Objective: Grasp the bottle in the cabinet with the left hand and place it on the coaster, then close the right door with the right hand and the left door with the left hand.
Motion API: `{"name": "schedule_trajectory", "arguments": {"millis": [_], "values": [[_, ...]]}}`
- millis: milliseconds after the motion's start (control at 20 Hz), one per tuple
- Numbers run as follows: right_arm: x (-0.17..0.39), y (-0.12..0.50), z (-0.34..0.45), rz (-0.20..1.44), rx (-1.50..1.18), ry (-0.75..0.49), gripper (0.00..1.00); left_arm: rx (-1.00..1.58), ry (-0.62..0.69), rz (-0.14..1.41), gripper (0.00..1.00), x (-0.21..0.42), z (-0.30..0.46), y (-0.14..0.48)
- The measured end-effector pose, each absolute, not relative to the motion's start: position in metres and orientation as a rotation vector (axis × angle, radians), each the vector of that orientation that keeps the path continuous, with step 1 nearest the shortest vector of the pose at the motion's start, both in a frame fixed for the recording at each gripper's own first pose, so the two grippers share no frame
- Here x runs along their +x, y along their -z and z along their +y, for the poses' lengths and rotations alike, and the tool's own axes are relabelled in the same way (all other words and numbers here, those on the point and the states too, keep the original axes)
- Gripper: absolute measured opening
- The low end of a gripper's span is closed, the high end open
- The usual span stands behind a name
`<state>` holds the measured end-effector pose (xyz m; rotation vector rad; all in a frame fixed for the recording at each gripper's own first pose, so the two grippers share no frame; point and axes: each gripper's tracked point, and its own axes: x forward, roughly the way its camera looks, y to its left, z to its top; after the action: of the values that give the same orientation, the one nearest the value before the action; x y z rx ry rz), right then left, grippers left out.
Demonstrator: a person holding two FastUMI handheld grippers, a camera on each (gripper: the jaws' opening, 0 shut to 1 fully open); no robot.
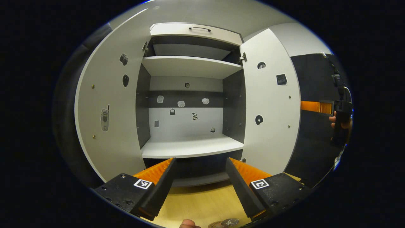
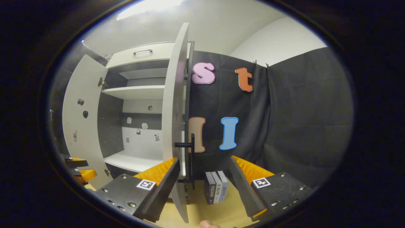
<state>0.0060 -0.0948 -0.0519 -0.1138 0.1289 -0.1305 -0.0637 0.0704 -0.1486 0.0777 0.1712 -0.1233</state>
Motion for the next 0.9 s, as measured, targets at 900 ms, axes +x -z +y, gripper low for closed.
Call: {"name": "schedule_trajectory", "arguments": {"millis": [900], "values": [[0.016,0.060,-0.031,0.144,-0.085,-0.028,0.96,0.054,0.023,0.148,0.98,-0.075,0.104,0.140]]}}
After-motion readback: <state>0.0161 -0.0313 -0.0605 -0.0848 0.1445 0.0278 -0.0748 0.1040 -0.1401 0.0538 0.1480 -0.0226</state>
